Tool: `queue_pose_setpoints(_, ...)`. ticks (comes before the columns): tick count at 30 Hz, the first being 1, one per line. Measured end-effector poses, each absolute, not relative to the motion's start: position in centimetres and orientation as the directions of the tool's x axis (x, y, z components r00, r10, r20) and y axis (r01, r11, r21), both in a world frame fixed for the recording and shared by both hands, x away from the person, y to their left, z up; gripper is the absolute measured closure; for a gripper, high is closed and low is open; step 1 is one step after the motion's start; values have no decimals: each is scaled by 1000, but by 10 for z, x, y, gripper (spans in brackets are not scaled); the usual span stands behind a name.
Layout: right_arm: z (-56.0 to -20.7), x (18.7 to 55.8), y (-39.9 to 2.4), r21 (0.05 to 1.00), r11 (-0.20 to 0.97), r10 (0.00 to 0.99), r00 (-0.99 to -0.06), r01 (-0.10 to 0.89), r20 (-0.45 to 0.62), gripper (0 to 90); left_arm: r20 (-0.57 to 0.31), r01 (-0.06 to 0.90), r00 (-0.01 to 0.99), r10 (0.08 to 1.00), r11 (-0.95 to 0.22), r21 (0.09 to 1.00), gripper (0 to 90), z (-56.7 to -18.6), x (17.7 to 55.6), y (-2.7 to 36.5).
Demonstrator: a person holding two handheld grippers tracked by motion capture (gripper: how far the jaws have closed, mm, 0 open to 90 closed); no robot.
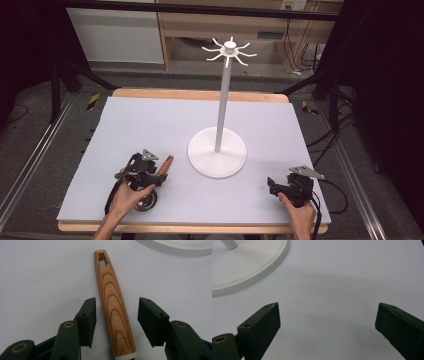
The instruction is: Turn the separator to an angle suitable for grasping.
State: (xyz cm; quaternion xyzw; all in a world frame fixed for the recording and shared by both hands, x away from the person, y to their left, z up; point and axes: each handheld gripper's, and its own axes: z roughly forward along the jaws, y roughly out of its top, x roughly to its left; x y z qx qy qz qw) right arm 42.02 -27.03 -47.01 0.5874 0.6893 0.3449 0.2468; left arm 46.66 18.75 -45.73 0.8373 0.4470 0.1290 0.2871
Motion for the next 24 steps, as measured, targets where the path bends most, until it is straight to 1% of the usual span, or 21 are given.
queue_pose_setpoints(5,-470,420,-270,763,68,980,-186,643,69,65,-26,679,569,822,-452,579,570,-461,466,187)
queue_pose_setpoints(9,-471,421,-269,761,71,979,-189,645,69,65,-28,687,568,822,-455,567,605,-461,466,188)
queue_pose_setpoints(12,-471,421,-270,759,76,979,-192,647,66,66,-45,696,561,826,-442,566,612,-461,467,189)
queue_pose_setpoints(14,-471,421,-269,758,74,979,-191,648,68,66,-43,699,558,829,-441,563,613,-461,467,189)
queue_pose_setpoints(17,-471,421,-270,759,69,979,-189,648,72,66,-12,694,562,827,-464,551,611,-461,467,185)
queue_pose_setpoints(24,-471,421,-270,758,72,979,-192,648,71,66,-21,711,551,834,-456,535,619,-460,468,184)
